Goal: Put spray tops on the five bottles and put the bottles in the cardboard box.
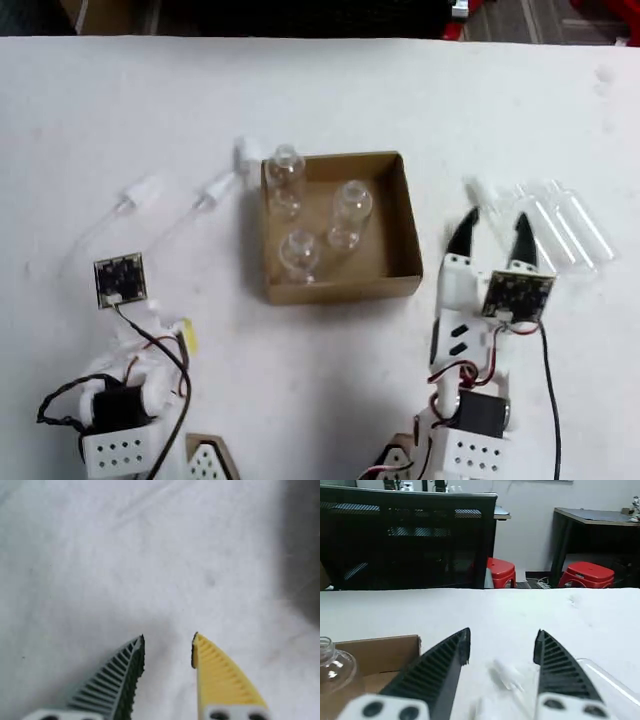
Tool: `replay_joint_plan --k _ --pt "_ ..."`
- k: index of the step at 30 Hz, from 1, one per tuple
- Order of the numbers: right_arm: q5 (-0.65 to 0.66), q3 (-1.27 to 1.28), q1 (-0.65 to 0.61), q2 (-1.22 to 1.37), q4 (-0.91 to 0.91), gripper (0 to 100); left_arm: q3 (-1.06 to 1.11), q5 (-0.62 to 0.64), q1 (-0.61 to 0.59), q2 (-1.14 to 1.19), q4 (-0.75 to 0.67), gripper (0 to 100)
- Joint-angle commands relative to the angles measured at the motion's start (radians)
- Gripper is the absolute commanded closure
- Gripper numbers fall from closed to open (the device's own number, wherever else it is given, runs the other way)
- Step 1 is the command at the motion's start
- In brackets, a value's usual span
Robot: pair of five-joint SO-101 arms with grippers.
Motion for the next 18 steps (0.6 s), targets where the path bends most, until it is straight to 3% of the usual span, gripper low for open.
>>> replay_joint_plan --k 1,7,10,13,18 --pt "0.002 -0.1 0.104 -0.002 0.002 81.8 0.0 0.017 -0.002 -0.005 0.006 85" --pt "0.012 -0.261 0.085 0.001 0.191 81.8 0.0 0.017 -0.002 -0.005 0.006 85" --pt "0.089 -0.334 0.058 0.042 0.236 81.8 0.0 0.017 -0.002 -0.005 0.006 85" --pt "0.161 -0.454 0.016 0.197 0.278 81.8 0.0 0.017 -0.004 -0.005 0.006 85" --pt "0.17 -0.721 0.012 0.572 0.387 81.8 0.0 0.015 -0.004 -0.005 0.006 85"
